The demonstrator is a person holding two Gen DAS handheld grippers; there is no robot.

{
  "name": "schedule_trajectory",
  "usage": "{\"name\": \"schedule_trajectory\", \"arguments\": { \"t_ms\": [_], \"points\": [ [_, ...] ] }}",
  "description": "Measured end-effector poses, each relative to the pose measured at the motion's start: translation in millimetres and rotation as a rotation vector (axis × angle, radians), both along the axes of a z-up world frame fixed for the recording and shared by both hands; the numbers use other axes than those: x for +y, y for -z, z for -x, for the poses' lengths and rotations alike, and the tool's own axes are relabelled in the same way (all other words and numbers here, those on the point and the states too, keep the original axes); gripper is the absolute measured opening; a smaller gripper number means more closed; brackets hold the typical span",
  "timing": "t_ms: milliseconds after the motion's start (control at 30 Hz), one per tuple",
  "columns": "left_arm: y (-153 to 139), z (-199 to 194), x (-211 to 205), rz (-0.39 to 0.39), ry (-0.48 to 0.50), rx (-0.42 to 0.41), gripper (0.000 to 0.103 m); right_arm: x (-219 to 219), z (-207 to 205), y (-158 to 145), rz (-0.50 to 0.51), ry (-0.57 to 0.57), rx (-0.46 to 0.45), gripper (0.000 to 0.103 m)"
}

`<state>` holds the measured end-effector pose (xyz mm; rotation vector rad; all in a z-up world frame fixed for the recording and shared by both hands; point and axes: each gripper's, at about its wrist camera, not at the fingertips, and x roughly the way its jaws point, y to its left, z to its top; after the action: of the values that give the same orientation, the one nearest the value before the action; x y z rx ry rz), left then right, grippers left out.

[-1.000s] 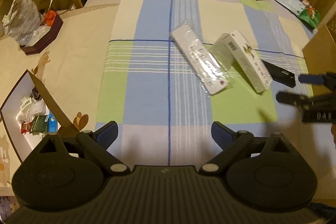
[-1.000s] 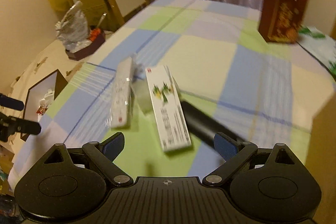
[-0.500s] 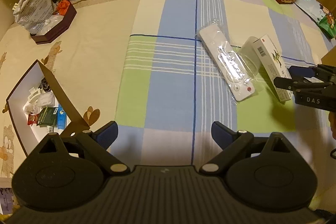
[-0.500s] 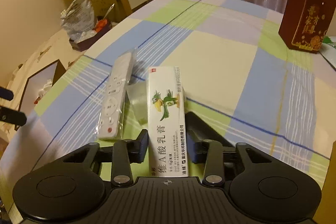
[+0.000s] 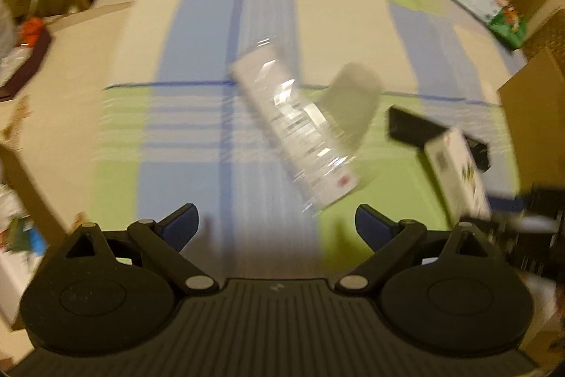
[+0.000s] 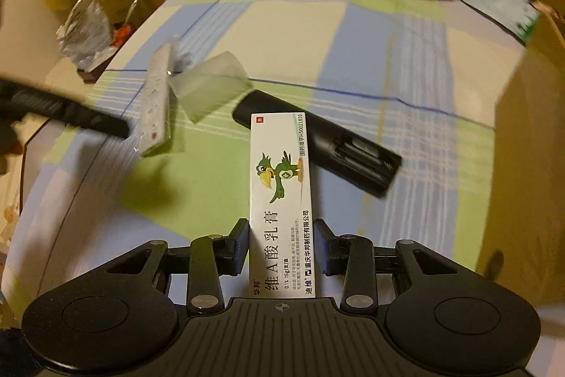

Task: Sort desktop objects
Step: 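Grasp a white ointment box with the right tool while the left tool grasps the wrapped white remote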

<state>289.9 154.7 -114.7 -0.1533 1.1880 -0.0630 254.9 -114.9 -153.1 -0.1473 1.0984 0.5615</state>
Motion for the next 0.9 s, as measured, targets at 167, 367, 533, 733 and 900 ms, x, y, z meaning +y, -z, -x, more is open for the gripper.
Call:
{"name": "schedule_trajectory", "arguments": {
  "t_ms": [167,367,533,733,900],
  "points": [
    [17,-32,-17,-0.033,0.034,-0.005,0.094,-3,7,-2,0.002,0.020,-0.003,0.037],
    [35,-43,-19,-0.076,0.080,0.002,0.073,0,10,0,0.012,0.009,-0.007,0.038],
    [31,-26,-14,-0.077,0.121,-0.012,0.038,2,15,2,0.038,-0.030,-0.013,0.038],
    [27,17,-6,-0.061,0.140,0.027,0.033,-5,24,4,0.064,-0.062,0.011,0.038],
    [22,61,-13,-0.005,0.191,0.089,0.034,-11,39,3,0.066,-0.121,0.048,0.038]
  ]
}}
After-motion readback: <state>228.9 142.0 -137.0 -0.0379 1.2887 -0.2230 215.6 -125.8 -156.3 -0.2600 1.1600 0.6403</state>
